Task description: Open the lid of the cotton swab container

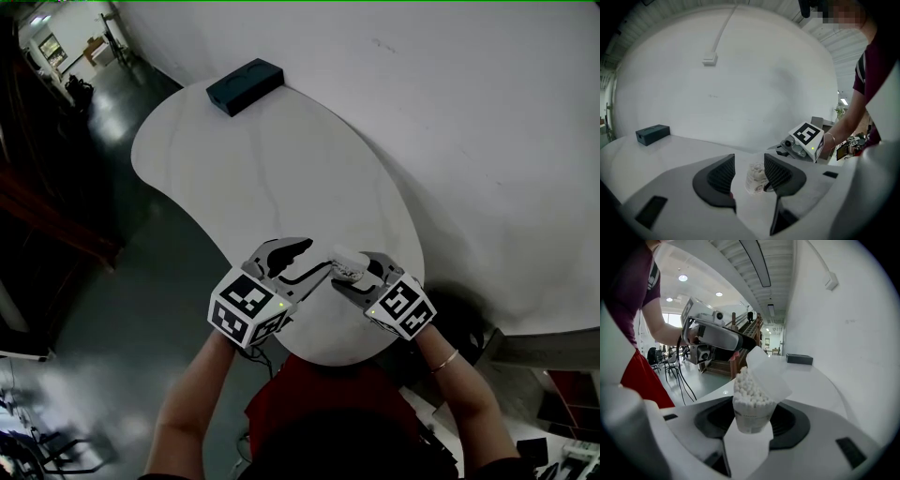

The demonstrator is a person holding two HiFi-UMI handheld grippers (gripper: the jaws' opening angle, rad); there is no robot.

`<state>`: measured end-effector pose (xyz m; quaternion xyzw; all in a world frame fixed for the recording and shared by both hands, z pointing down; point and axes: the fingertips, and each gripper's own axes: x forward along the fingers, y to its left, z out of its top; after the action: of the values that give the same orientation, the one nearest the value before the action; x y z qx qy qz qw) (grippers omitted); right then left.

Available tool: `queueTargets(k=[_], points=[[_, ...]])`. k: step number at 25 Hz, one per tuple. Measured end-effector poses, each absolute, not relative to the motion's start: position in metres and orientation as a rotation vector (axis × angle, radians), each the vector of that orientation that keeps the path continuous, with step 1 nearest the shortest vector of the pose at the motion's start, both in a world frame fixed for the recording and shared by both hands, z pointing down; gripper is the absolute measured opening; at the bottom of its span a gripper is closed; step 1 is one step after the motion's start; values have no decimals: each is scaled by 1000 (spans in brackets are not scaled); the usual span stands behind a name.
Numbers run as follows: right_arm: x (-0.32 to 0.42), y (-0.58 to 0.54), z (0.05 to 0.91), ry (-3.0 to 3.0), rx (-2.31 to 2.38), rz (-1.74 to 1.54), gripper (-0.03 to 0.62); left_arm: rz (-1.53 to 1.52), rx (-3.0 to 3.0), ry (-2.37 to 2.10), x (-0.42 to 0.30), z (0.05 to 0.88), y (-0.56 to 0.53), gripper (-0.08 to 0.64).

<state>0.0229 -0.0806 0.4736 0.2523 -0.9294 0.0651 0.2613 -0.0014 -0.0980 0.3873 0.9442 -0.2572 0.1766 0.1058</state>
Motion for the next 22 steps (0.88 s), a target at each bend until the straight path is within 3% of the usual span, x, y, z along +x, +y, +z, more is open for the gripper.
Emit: queueTargets(k=[22], points=[[71,-127,498,-2413,934,256,225,496,2640,-1053,-12,421,-114,60]])
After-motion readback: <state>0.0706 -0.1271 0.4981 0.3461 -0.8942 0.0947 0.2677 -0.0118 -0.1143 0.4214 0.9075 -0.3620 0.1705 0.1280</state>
